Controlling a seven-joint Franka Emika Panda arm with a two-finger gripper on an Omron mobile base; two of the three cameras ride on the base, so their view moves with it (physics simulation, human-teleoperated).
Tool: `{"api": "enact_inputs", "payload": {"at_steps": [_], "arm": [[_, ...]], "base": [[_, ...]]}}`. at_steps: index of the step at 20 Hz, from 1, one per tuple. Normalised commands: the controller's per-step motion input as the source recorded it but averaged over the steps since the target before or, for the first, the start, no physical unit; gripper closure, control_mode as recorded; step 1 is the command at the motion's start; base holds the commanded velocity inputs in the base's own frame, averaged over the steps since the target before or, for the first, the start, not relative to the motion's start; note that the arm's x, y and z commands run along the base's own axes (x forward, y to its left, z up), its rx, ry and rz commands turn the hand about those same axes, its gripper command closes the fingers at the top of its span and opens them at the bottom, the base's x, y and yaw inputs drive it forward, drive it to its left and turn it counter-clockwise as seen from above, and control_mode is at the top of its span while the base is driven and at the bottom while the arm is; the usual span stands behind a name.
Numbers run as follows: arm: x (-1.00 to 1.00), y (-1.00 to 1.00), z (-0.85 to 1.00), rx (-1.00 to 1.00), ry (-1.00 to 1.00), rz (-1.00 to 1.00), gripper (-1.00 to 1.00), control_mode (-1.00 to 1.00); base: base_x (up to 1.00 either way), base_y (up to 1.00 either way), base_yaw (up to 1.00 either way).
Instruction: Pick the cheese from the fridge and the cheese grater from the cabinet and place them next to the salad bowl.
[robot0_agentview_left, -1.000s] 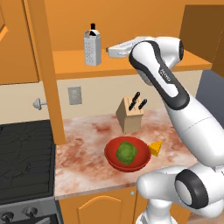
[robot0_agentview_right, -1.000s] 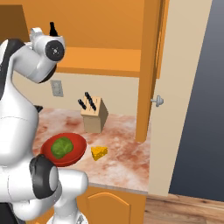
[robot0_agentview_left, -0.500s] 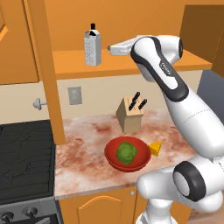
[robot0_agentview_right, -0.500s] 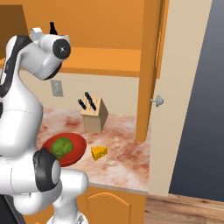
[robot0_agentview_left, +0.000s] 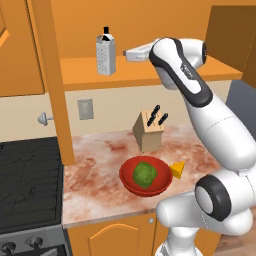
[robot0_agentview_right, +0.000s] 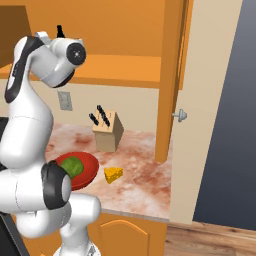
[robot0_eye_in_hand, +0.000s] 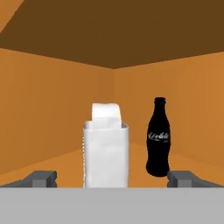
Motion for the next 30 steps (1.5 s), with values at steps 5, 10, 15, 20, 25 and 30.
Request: {"api": "enact_inputs", "payload": {"at_steps": [5, 10, 15, 20, 25, 30], "arm": [[0.29, 0.00, 0.00, 0.00, 0.00, 0.00, -1.00, -1.00], [0.32, 0.08, -0.03, 0.00, 0.00, 0.00, -1.00, -1.00], [0.17, 0.26, -0.01, 0.00, 0.00, 0.00, -1.00, -1.00], [0.00, 0.30, 0.00, 0.00, 0.00, 0.00, -1.00, -1.00], [0.01, 0.16, 0.00, 0.00, 0.00, 0.00, -1.00, -1.00], [0.00, 0.02, 0.00, 0.00, 0.00, 0.00, -1.00, -1.00]], "base": [[0.00, 0.00, 0.00], [0.00, 0.00, 0.00], [0.00, 0.00, 0.00], [0.00, 0.00, 0.00], [0.00, 0.00, 0.00], [0.00, 0.00, 0.00]]}}
